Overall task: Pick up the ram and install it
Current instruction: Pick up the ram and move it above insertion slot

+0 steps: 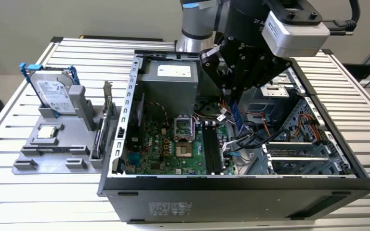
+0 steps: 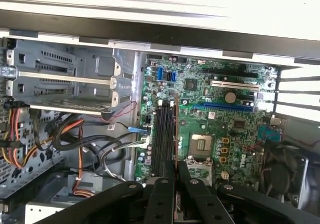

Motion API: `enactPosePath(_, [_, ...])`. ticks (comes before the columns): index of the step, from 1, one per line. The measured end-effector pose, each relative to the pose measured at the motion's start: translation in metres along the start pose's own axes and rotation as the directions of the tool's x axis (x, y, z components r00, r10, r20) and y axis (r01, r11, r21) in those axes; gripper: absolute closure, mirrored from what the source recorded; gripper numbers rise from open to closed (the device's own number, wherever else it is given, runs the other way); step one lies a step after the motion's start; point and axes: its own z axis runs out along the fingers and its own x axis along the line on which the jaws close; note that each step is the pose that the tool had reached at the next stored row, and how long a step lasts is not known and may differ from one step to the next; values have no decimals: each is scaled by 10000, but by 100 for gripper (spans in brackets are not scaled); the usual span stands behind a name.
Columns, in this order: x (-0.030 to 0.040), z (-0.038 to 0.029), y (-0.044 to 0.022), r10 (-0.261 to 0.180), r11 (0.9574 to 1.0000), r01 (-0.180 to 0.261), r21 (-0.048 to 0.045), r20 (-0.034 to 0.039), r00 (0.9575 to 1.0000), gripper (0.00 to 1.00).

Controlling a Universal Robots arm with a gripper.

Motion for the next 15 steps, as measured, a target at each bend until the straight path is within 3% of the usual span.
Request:
enactPosePath(11, [5,10,-10,130,9999,-130,-9,-1,9999,100])
enactPosePath(15, [69,52,-27,182,9998,-182,-15,7,9998,100])
